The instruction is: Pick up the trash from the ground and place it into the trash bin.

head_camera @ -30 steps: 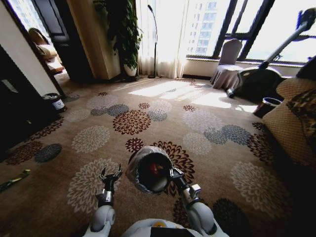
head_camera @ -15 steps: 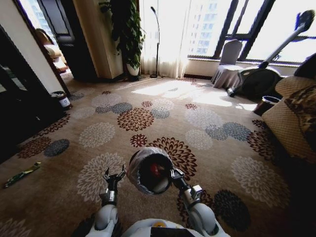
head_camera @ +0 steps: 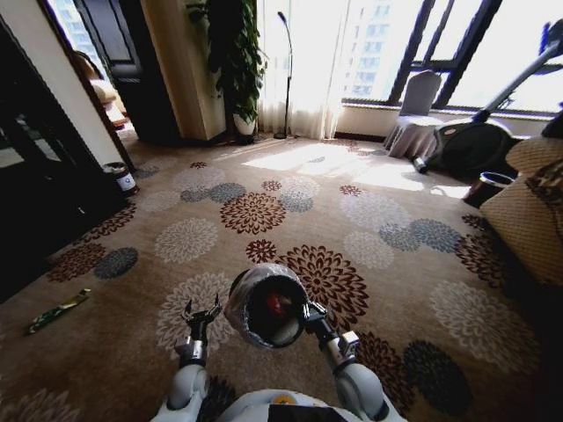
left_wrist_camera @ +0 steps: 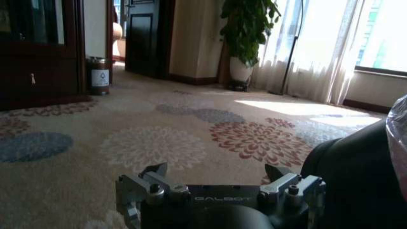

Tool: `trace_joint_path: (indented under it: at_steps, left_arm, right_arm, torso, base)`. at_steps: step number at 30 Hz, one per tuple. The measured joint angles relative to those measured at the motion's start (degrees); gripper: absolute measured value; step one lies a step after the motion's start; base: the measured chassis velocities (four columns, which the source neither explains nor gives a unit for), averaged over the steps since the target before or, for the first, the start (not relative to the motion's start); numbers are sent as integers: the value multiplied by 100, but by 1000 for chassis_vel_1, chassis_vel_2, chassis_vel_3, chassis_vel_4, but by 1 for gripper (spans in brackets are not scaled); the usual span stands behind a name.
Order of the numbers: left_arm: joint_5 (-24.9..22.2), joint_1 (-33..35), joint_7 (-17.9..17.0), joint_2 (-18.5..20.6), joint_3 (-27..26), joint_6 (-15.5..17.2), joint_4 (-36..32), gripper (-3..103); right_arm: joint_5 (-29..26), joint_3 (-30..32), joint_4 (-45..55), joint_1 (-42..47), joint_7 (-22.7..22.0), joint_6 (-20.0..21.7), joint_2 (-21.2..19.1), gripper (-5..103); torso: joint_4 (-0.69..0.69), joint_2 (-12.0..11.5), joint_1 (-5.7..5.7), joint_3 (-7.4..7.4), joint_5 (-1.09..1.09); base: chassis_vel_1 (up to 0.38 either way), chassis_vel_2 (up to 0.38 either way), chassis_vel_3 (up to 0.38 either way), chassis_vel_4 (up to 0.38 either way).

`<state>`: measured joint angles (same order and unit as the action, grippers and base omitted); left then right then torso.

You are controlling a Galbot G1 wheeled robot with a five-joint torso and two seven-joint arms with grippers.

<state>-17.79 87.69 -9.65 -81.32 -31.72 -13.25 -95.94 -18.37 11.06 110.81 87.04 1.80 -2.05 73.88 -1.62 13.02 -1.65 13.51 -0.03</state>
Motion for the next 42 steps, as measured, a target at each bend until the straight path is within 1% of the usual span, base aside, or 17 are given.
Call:
trace_joint_path:
  at_steps: [2,4,5,6,9,12,15,17,20,24,27,28,29,30,33,37,42]
  left_arm:
    - [-1,4,-10,2,-7,2,0,100]
    - [-2,4,-14,3,-12,2,-2,100]
    - [-10,5,-28,7,-23,4,-5,100]
    - [-17,8,-42,9,-32,5,-6,100]
    - [-27,10,-60,16,-48,5,-10,100]
    - [-31,11,-64,18,-50,7,-13,100]
    - [-32,10,-66,20,-52,8,-15,100]
    - [-33,13,-66,20,-52,9,-15,100]
    - [-32,12,-66,21,-52,10,-16,100]
    - [-33,13,-67,21,-52,12,-16,100]
    - [-33,12,-67,22,-52,11,-18,100]
    - [-32,12,-69,23,-53,12,-18,100]
    - [-33,12,-70,30,-54,12,-18,100]
    - [-33,13,-70,29,-53,12,-18,100]
    - [-33,12,-70,30,-54,12,-19,100]
    - [-32,13,-69,20,-48,12,-21,100]
    - [-31,12,-67,20,-47,12,-21,100]
  right_arm:
    - [-1,-5,0,0,0,0,-13,0]
    - [-2,-6,0,0,0,0,-15,0]
    - [-2,-8,4,-1,0,-1,-17,0]
    - [-2,-14,4,-1,0,-1,-19,0]
    - [-2,-33,4,-1,1,-1,-21,0]
    - [-3,-30,11,-6,0,-2,-21,0]
    - [-3,-33,10,-4,0,-1,-23,0]
    - [-5,-32,11,-5,-1,-2,-23,0]
    - [-5,-32,11,-5,-1,-2,-23,0]
    - [-6,-33,12,-5,-2,-2,-23,0]
    - [-6,-33,13,-5,-2,-1,-23,0]
    - [-6,-34,14,-6,-2,-2,-22,0]
    - [-8,-35,16,-6,-1,-2,-21,0]
    - [-8,-35,16,-6,-1,-2,-21,0]
    - [-7,-35,16,-6,-1,-2,-21,0]
    - [-7,-27,18,-6,-7,-1,-26,0]
    - [-7,-25,18,-6,-9,-2,-26,0]
  torso:
    - [0,0,1,0,8]
    - [0,0,1,0,8]
    - [0,0,1,0,-1]
    - [0,0,0,0,-1]
    - [-1,0,1,0,7]
    - [-1,0,0,0,0]
    - [0,0,1,-1,5]
    - [0,0,0,0,0]
    - [0,0,1,0,5]
    - [-1,0,1,0,1]
    - [0,1,1,-1,3]
    - [0,0,1,-1,7]
    - [-2,0,1,0,0]
    - [-2,0,0,0,-2]
    - [-2,0,1,0,1]
    - [1,0,1,0,5]
    - [1,0,1,0,5]
  base:
    - [322,325,-307,-340]
    - [322,336,-315,-340]
    - [313,340,-316,-307]
    - [313,356,-343,-307]
    - [399,363,-353,-355]
    - [362,367,-357,-364]
    - [365,357,-365,-361]
    - [363,331,-346,-350]
    - [373,345,-350,-355]
    - [350,341,-349,-345]
    - [325,322,-298,-318]
    - [231,258,-290,-310]
    - [231,187,-186,-222]
    - [173,187,-100,-128]
    - [145,91,-74,-108]
    - [-30,-21,10,7]
    - [-57,-43,33,30]
